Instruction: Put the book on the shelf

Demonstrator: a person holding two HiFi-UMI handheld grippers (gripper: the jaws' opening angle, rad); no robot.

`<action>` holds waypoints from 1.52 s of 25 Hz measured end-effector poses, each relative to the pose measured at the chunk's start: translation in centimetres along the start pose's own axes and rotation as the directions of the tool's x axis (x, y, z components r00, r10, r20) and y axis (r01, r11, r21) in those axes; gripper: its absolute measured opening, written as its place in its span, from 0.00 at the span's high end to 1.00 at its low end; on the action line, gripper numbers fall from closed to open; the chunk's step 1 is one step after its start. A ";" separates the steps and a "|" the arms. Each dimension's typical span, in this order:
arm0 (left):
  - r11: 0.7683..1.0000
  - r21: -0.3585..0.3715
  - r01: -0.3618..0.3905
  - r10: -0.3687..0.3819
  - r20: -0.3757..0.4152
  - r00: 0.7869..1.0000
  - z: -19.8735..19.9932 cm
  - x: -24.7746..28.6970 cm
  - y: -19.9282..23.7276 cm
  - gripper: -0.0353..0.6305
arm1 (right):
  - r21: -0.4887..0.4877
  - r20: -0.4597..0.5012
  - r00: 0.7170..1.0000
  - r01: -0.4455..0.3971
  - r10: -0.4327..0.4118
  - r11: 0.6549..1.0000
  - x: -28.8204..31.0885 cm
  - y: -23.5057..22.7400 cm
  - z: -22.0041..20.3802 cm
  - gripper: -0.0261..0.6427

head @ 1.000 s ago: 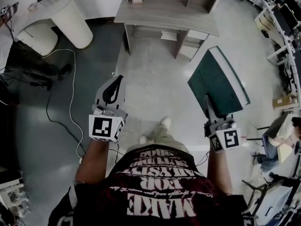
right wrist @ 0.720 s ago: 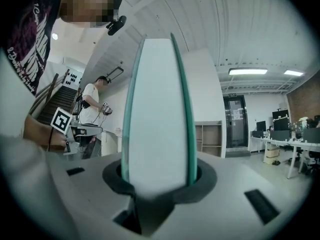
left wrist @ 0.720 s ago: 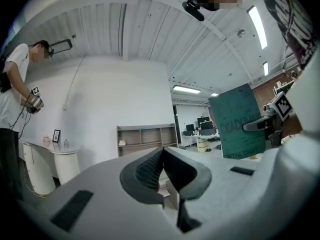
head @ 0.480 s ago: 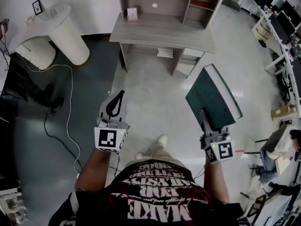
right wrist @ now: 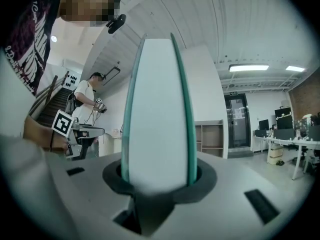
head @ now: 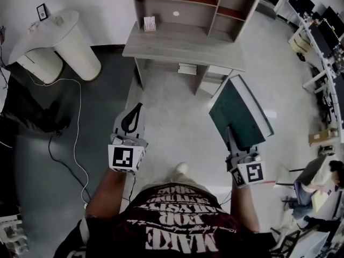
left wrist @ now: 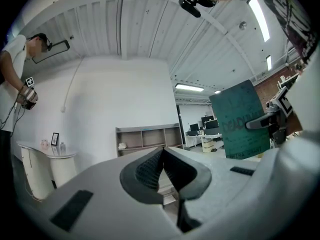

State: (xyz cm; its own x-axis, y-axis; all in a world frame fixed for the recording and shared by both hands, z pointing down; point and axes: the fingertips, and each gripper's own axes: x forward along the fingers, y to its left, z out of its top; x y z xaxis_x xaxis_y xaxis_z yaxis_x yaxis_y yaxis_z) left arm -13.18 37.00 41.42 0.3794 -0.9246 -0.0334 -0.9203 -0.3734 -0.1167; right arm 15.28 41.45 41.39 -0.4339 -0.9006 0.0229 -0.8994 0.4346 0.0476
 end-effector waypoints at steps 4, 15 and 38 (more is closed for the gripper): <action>1.000 0.004 -0.007 0.007 -0.014 1.000 0.0 1.8 -0.2 0.94 | 0.006 0.002 1.000 -0.012 0.012 1.000 1.5 -1.5 0.4 0.72; 0.999 0.010 -0.034 0.034 -0.016 0.999 0.5 7.1 -1.8 0.94 | 0.001 0.001 0.999 -0.044 0.044 0.999 4.1 -6.9 -0.2 0.72; 0.999 0.012 -0.048 0.048 -0.103 0.993 -1.3 7.1 -3.6 0.94 | 0.054 -0.014 0.998 -0.055 0.056 0.997 4.1 -11.1 -2.7 0.72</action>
State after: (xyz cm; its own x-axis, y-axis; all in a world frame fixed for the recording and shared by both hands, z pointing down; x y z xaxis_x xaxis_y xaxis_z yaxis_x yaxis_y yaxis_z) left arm -7.28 31.66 42.93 0.3225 -0.9444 0.0635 -0.9361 -0.3281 -0.1266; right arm 23.59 32.97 43.61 -0.4826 -0.8749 0.0399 -0.8758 0.4827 -0.0081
